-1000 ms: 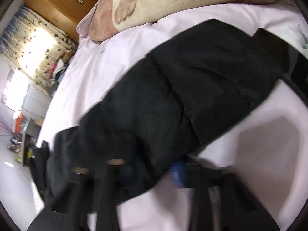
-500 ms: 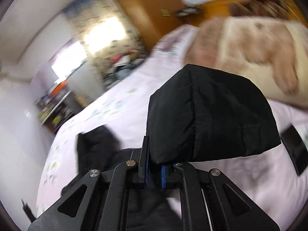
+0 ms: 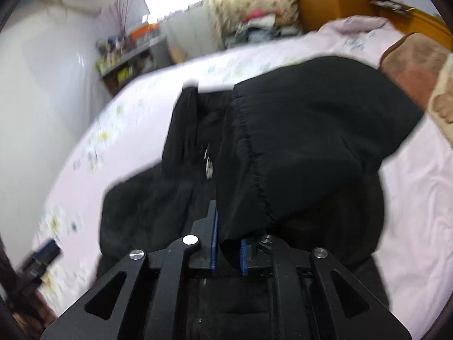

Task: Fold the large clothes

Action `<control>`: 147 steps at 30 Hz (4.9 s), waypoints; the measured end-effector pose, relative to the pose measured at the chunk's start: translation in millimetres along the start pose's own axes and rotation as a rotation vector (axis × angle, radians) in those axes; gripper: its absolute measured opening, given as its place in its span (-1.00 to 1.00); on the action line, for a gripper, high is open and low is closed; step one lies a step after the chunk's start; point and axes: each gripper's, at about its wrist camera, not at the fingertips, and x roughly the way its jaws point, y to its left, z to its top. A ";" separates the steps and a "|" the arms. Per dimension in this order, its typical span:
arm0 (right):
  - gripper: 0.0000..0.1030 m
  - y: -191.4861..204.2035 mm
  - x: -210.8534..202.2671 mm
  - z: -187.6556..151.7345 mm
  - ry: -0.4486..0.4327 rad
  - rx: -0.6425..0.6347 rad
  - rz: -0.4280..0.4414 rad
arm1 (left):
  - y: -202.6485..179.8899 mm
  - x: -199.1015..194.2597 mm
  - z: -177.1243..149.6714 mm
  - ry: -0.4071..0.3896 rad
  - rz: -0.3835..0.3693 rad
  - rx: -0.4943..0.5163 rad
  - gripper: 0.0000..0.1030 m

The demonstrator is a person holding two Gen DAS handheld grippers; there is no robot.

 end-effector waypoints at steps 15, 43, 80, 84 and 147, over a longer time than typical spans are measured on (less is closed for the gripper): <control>0.08 19.7 1.9 -30.9 0.010 -0.119 0.210 | -10.1 19.5 13.9 0.006 -0.051 -0.013 0.23; -0.40 -151.7 30.8 2.1 -0.031 0.064 -0.164 | -102.6 128.0 26.5 0.088 -0.023 0.121 0.10; -0.42 -83.7 76.8 -33.1 0.072 -0.079 -0.121 | -94.8 161.1 -16.9 0.121 0.024 0.196 0.09; -0.42 -79.7 64.8 -26.4 0.084 -0.082 -0.144 | -97.1 142.1 -8.5 0.130 0.026 0.190 0.01; -0.21 49.0 -211.6 -144.7 -0.154 -0.138 0.060 | -89.6 -164.7 -50.1 -0.042 0.080 0.147 0.16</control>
